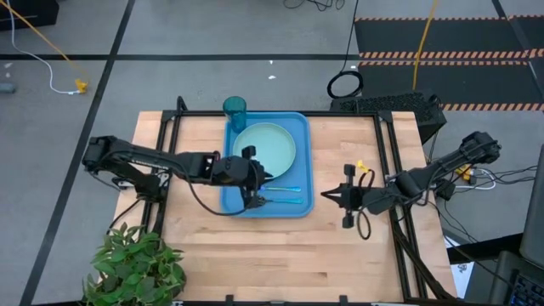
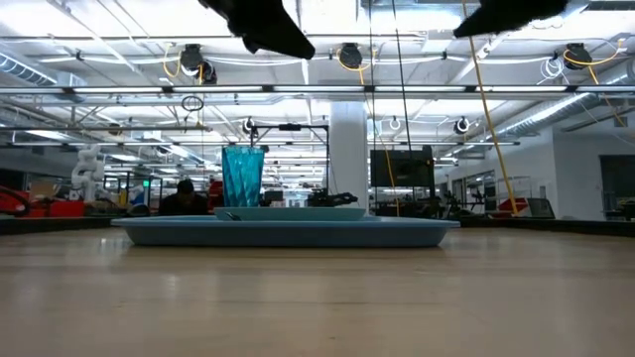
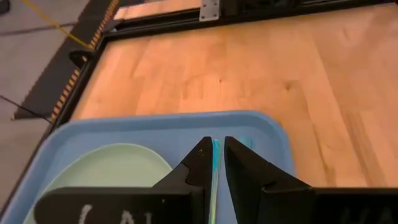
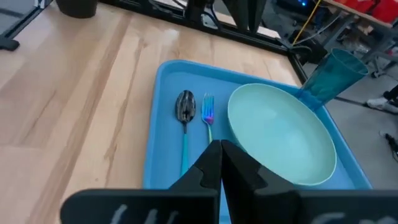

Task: Pick and place plate/cup/fork/spoon on tray
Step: Return to Home Position

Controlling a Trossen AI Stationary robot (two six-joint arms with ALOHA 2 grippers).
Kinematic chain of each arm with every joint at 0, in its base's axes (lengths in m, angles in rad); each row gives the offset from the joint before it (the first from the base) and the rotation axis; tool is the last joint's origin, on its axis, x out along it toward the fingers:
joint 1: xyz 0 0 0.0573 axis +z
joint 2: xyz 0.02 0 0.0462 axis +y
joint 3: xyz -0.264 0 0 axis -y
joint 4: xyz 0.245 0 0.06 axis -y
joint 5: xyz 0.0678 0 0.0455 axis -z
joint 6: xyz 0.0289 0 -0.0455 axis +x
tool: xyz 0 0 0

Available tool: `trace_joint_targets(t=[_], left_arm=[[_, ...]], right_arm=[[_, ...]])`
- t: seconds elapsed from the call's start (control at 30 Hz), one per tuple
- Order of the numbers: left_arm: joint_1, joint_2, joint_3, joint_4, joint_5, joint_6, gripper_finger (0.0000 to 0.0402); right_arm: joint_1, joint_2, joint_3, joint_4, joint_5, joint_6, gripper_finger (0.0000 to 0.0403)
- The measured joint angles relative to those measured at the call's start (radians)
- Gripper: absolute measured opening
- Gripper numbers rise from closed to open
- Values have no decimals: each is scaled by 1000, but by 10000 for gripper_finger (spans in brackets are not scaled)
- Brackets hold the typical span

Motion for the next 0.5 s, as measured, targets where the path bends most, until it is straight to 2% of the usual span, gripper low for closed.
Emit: trace_joint_targets(t=[0.27,0.37,0.5], left_arm=[[51,2,-100,164,4,46,46],[63,2,-122,199,32,55,46],[80,2,-128,211,55,68,46]], right_arm=[[-69,-215,-252,172,-90,-37,0],[-119,-284,-332,240,-171,-68,0],[-215,-336,-418,357,-329,-109,0]])
